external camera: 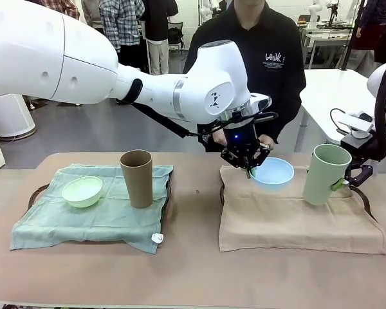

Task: Set up a tray with a mat and arrange the tableware.
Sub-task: Place the Picnic Bowl and Reusable plastic cup back onto the Handle tray in front of the human's position.

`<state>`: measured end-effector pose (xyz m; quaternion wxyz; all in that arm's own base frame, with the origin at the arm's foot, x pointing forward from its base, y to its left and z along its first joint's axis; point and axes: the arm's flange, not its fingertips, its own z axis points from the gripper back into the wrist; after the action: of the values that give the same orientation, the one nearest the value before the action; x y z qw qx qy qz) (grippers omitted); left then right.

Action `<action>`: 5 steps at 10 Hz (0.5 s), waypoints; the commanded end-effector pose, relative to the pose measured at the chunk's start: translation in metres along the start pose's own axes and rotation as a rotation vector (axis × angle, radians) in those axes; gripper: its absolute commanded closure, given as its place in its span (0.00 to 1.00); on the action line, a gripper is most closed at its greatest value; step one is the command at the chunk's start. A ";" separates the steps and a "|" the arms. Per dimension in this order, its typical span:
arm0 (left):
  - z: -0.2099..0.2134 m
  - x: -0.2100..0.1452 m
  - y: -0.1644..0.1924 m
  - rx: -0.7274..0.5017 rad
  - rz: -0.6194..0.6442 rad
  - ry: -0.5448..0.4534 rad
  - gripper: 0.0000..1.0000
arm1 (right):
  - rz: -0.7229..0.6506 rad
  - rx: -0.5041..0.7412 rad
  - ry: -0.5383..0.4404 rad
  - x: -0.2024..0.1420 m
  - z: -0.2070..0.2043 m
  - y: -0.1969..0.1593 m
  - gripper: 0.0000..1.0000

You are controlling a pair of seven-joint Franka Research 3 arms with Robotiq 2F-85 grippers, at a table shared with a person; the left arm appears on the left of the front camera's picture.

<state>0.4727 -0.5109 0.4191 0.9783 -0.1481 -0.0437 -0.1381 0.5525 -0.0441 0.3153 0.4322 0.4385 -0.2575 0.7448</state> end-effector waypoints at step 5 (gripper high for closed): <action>-0.047 0.014 -0.002 0.061 -0.062 0.080 0.96 | -0.034 -0.047 -0.052 -0.021 0.004 -0.007 0.15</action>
<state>0.4800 -0.5256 0.3730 0.9771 -0.1315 -0.0131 -0.1666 0.5583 -0.0549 0.2934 0.4451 0.4503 -0.2737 0.7241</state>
